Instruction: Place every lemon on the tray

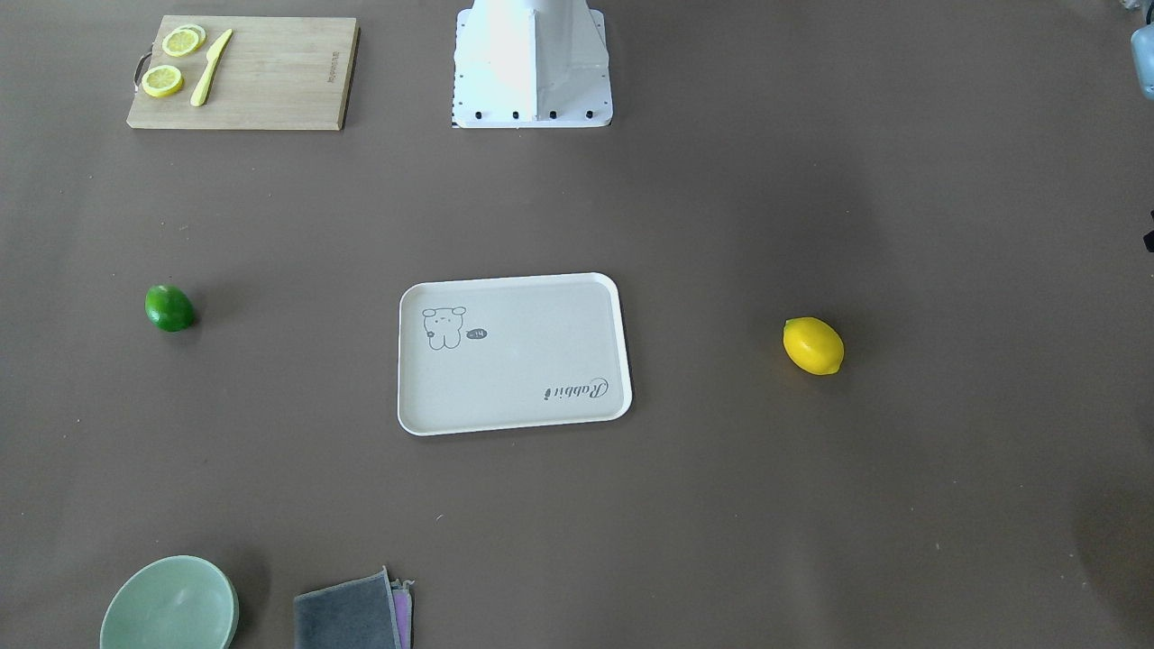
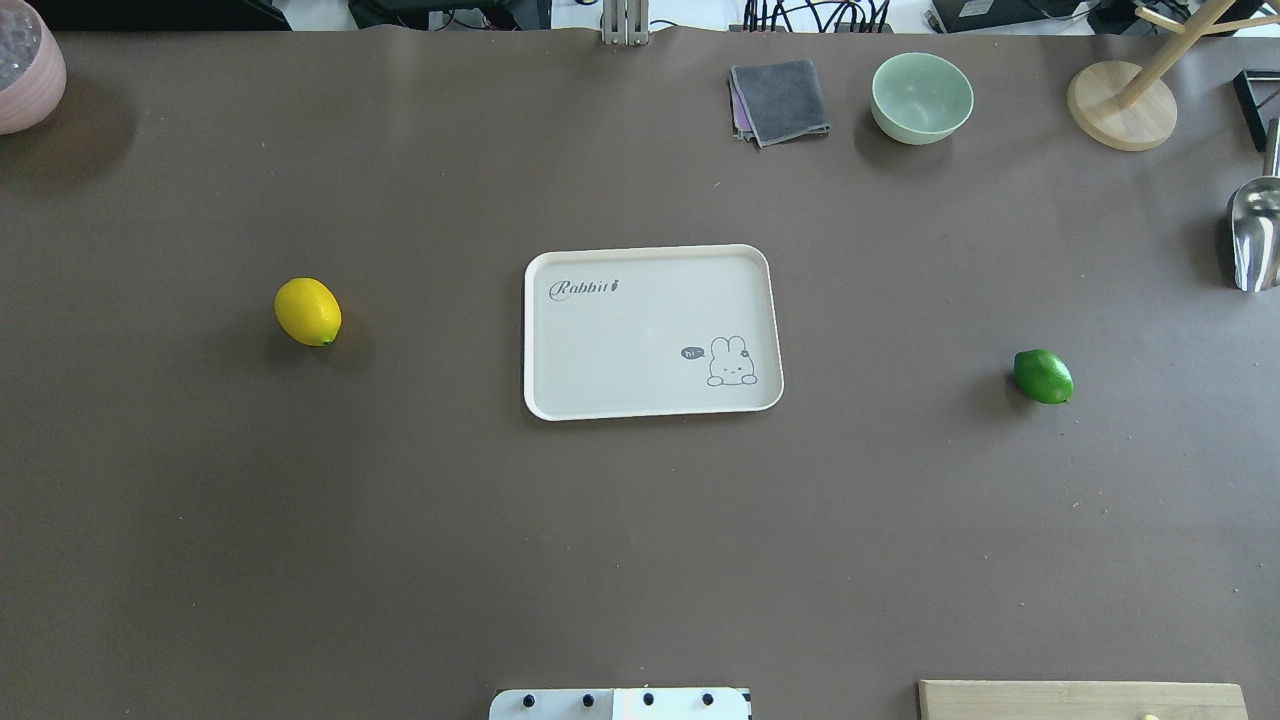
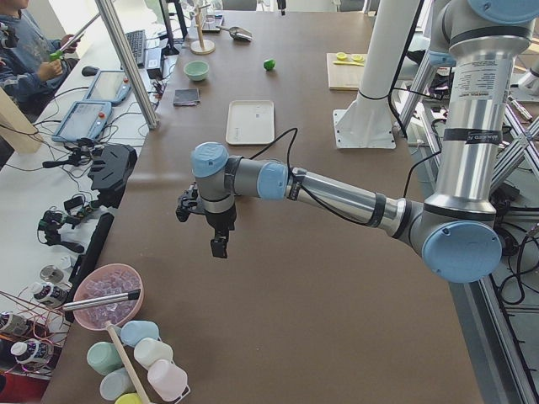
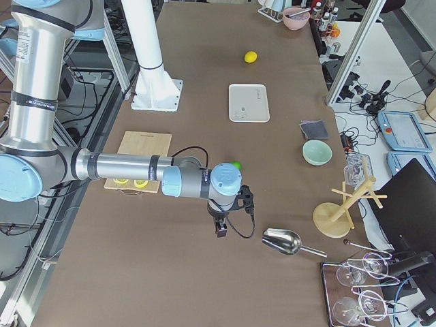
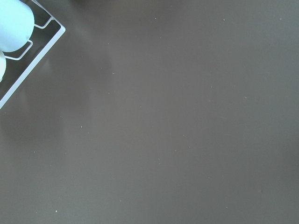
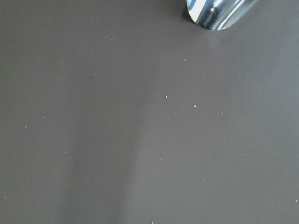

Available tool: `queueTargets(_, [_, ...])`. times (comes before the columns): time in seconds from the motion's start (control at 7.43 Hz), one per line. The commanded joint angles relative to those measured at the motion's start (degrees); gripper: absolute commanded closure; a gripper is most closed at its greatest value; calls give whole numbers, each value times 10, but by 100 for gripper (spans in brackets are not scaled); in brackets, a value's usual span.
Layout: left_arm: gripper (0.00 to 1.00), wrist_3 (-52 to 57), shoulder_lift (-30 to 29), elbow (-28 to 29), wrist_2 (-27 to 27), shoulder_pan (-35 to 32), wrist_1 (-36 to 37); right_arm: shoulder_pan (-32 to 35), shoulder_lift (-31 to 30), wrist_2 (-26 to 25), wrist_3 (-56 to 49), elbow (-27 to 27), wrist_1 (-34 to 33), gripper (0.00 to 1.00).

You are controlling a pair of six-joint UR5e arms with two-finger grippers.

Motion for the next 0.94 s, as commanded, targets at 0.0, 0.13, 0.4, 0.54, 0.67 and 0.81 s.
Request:
queueTargets(0.0, [2, 1, 12, -20, -8, -1, -14, 1, 4, -1, 3, -2, 0, 0])
queueTargets(0.13, [2, 0, 36, -46, -13, -1, -31, 7, 5, 0, 4, 1, 0, 0])
queueTargets(0.4, [2, -7, 39, -37, -14, 0, -33, 26, 5, -1, 4, -3, 0, 0])
queueTargets(0.54, [2, -8, 38, -33, -15, 0, -34, 27, 5, -1, 3, -3, 0, 0])
queueTargets(0.67, [2, -9, 33, -27, -15, 1, -35, 32, 3, 0, -1, -1, 0, 0])
queueTargets(0.81, [2, -6, 38, -33, -16, 0, -40, 32, 1, 0, 3, -2, 0, 0])
